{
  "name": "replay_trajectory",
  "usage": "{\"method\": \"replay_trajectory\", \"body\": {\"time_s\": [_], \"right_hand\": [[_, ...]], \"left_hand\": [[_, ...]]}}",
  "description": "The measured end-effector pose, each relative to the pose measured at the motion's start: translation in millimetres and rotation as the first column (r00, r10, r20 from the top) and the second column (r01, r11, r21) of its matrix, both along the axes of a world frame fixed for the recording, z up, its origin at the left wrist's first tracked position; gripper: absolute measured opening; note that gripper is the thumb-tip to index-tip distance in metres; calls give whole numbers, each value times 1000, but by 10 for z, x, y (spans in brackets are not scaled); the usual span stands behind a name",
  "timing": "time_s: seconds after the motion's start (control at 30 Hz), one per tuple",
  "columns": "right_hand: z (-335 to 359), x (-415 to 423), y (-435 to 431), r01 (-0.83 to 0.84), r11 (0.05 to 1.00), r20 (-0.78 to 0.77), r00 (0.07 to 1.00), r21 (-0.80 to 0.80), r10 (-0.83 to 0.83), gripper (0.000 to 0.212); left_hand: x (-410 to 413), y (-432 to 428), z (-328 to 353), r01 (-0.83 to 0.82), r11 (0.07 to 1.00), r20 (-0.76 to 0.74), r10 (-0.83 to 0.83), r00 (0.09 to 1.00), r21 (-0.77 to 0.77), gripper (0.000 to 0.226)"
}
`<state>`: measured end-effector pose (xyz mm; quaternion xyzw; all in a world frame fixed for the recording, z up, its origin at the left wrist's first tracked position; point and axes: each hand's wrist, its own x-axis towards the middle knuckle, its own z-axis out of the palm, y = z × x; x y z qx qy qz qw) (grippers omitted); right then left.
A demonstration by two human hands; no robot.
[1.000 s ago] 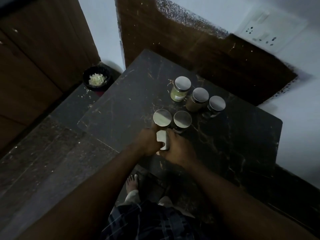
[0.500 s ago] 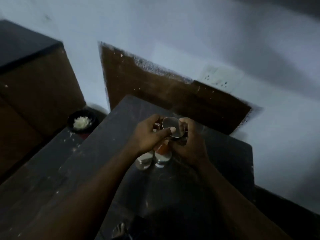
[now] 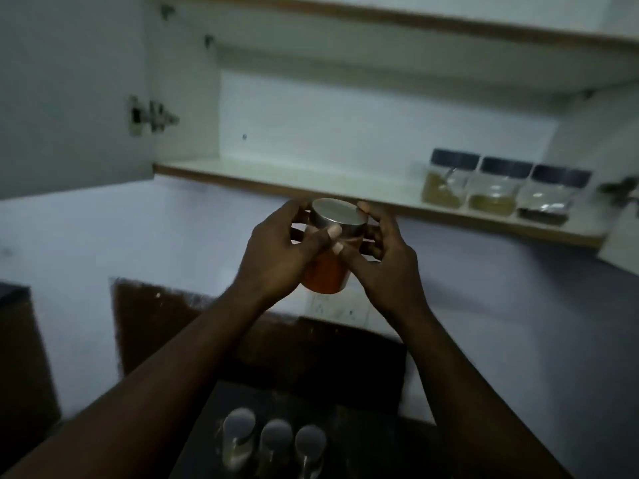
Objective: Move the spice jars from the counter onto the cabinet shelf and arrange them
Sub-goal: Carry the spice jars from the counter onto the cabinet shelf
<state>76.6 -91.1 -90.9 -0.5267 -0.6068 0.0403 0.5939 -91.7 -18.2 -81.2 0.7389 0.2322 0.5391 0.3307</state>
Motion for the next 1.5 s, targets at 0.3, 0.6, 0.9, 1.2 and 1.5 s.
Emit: {"method": "replay_trajectory", "body": {"time_s": [0.3,0.6,0.9,1.2,1.5], "right_hand": [[1137,631,76,154,986,202,965,69,-165,87],[1473,1278,463,299,951,304,915,-72,-265,71],[1383,1582,814,539,841,563,686,33,-461,76],[1127,1375,780,626,766,463,640,149,-613,85],[-322,193,505,400,916,418,825,43,-380,31]], "left_hand": [[822,241,1118,3,997,-11,-2,1000,81,53],[1531,707,1397,72,995,-240,-52,969,74,50],[1867,974,1240,-55,986,-352,107,930,155,63],[1892,924,1157,-213,925,-341,319,884,315,90],[680,523,36,-196,883,-209,308,928,427,14]]}}
